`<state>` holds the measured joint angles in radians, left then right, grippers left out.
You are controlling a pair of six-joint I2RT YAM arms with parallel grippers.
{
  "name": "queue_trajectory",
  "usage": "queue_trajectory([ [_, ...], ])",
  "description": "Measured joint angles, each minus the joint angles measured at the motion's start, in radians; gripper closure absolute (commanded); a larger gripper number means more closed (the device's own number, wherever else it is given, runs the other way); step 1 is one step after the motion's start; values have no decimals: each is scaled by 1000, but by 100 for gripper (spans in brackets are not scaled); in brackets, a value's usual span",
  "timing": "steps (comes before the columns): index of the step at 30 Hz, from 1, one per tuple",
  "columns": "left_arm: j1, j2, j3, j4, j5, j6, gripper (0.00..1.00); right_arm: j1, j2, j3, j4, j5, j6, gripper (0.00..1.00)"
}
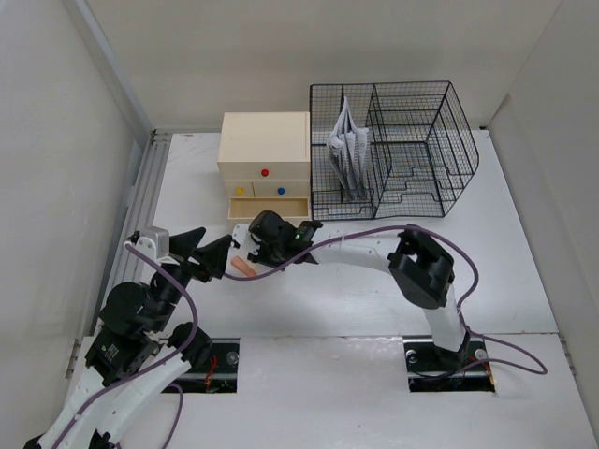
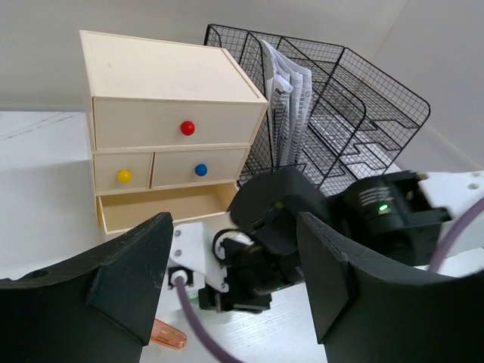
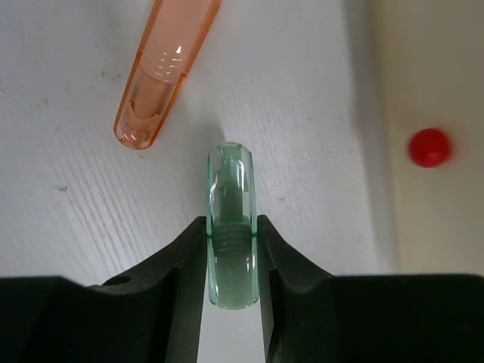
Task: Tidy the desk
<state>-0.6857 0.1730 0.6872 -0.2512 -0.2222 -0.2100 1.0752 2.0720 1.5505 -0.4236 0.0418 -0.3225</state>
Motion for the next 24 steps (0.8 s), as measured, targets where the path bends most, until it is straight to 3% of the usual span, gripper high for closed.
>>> queue_trajectory([
  [9,0,-3,0,2,-3,-2,36,-2,-205,52,69,190,-241,100],
  [24,0,-2,0,7,-15,-1,36,-161,-40,237,24,180,-386,97],
])
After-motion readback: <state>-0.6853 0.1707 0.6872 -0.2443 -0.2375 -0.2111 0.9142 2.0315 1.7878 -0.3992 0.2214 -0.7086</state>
